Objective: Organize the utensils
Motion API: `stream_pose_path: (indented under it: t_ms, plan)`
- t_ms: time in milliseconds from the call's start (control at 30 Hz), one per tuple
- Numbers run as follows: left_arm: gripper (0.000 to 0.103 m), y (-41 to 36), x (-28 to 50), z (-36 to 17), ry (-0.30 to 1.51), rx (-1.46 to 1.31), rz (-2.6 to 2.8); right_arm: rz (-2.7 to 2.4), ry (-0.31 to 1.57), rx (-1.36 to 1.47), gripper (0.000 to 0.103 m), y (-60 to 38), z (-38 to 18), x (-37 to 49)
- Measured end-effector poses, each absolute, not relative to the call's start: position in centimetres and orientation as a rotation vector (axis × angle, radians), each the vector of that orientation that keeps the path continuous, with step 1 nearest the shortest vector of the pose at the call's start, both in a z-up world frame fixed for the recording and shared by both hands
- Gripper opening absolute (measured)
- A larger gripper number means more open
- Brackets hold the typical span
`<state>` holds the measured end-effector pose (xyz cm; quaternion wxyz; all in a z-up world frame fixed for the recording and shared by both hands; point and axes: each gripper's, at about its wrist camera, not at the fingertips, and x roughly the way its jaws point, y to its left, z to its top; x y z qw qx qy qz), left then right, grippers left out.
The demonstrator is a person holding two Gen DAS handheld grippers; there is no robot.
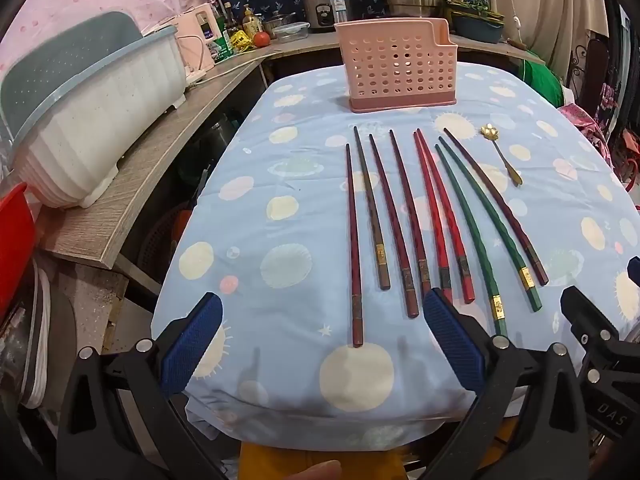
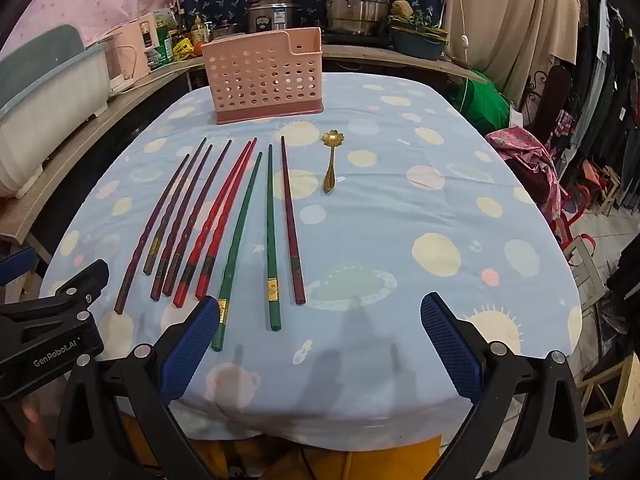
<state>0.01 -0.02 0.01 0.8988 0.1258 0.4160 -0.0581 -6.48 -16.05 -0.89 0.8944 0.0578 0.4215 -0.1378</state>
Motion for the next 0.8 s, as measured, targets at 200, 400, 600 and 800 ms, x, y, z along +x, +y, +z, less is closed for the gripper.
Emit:
stream_pose_path:
  t_ms: [200, 400, 600, 800]
  plan:
    - [0.096, 0.0, -0.16, 0.21, 0.849, 0.256, -0.129, -0.276, 0.867, 0.127, 0.096, -16.21, -0.81, -6.46]
    - [0.096, -0.34, -0.16, 0.18, 0.848, 0.263, -0.124, -0.275, 0.865, 0.125, 0.096, -16.0, -0.93, -6.46]
    - [0.096, -0.36, -0.42, 0.44, 0.841, 0.264, -0.131, -0.277, 0.859, 0.128, 0.096, -16.06, -0.53, -6.47]
    - [0.096, -0.35, -0.5, 0.48, 0.845, 0.266, -0.139, -0.274, 0.856, 0.132, 0.096, -16.01, -0.35, -6.47]
